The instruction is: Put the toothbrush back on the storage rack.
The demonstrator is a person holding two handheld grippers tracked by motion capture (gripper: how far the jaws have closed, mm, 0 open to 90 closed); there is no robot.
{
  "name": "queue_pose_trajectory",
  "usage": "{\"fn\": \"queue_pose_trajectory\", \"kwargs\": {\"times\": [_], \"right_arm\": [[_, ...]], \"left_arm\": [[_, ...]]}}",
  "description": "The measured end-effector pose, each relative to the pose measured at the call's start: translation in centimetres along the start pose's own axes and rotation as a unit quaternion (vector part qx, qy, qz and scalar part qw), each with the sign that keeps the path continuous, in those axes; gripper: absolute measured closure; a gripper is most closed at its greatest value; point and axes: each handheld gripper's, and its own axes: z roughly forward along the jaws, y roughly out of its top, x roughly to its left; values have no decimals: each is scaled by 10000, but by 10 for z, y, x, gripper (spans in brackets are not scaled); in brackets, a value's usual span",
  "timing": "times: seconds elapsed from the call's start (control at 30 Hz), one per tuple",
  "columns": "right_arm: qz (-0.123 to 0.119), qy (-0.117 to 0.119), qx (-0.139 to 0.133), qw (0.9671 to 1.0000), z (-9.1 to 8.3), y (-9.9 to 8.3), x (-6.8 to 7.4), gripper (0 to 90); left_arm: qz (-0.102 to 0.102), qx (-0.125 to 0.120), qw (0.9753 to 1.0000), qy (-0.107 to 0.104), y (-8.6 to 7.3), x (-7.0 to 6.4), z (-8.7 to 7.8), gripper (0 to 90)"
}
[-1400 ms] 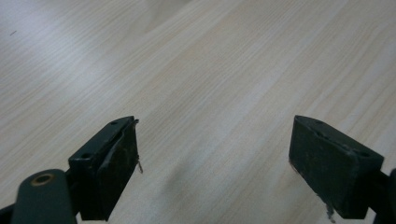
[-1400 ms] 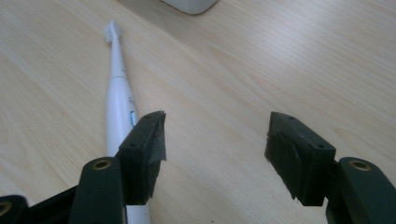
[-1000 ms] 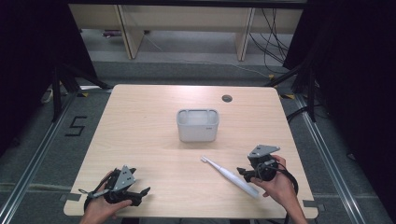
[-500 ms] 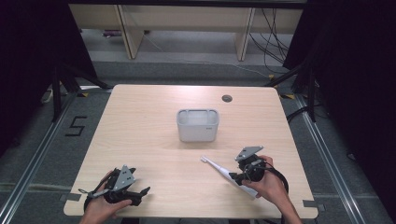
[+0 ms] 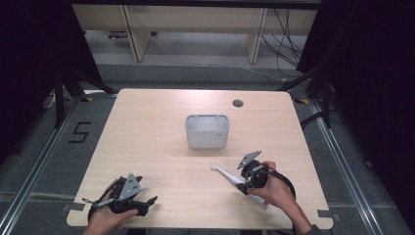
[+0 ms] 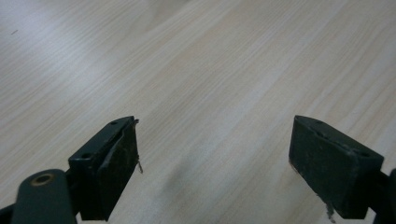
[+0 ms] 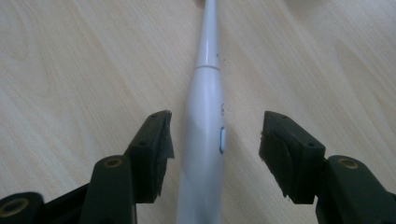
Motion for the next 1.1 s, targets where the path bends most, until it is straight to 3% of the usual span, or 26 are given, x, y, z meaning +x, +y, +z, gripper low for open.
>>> {"fn": "queue_pose_trajectory", "kwargs": {"times": [0.03, 0.1, 0.2, 0.23, 0.27, 0.3, 0.4, 0.5, 0.53, 0.6, 0.67, 0.73, 0.8, 0.83, 0.87, 0.9, 0.93, 0.97, 1.0, 1.07, 1.1], "right_arm": [[82, 43, 57, 9999, 0, 1, 1, 442], [-26, 55, 103, 9999, 3, 2, -1, 447], [17, 84, 188, 9998, 5, 3, -1, 467], [10, 105, 231, 9997, 6, 3, -1, 475], [43, 98, 268, 9996, 8, 4, -1, 483], [7, 110, 315, 9994, 8, 4, -2, 490], [-33, 160, 402, 9991, 10, 5, -3, 509], [-33, 179, 498, 9986, 11, 6, -3, 526], [52, 203, 552, 9983, 12, 6, -2, 530], [-27, 228, 587, 9980, 13, 7, -4, 540], [11, 256, 665, 9975, 14, 7, -4, 543], [-88, 274, 677, 9973, 15, 7, -5, 550], [-74, 291, 731, 9969, 16, 7, -4, 563], [-66, 255, 763, 9967, 16, 7, -4, 570], [-184, 242, 794, 9964, 16, 7, -5, 574], [-119, 270, 835, 9961, 16, 8, -4, 578], [-106, 241, 854, 9960, 17, 9, -4, 585], [-84, 298, 868, 9957, 17, 9, -4, 591], [-109, 316, 916, 9952, 17, 10, -4, 593], [4, 303, 1020, 9943, 18, 11, -3, 596], [-156, 338, 1014, 9941, 18, 12, -5, 598]], "left_arm": [[30, 14, 10000, 13, 0, 0, 0, 152], [146, 115, 9998, -8, 0, 1, -2, 152], [0, -2, 10000, 65, 0, 0, 1, 152], [29, -22, 10000, -1, -1, 0, 0, 152], [180, 140, 9997, 2, 0, 2, -2, 152], [75, 87, 9999, 6, -1, 0, -1, 152], [10, -22, 10000, 0, 0, 0, 1, 152], [233, 200, 9995, -3, 0, 3, -3, 152], [17, 13, 10000, 12, 0, 0, 0, 152], [18, -9, 10000, 3, 0, 0, 0, 152], [162, 130, 9998, -21, 0, 2, -2, 152], [6, 22, 10000, 7, 0, 0, 0, 152], [124, 88, 9999, -22, 1, 2, -1, 152], [27, 31, 10000, 4, 0, 0, 0, 152], [86, 82, 9999, 16, 0, 0, -1, 152], [150, 113, 9998, -16, 0, 1, -2, 152], [11, 14, 10000, -6, 0, -1, 0, 152], [132, 88, 9999, -17, 1, 1, -1, 152], [43, 30, 10000, 10, 0, 0, 0, 152], [103, 99, 9999, -3, 0, 0, -1, 152], [136, 106, 9998, -15, 0, 1, -2, 152]]}}
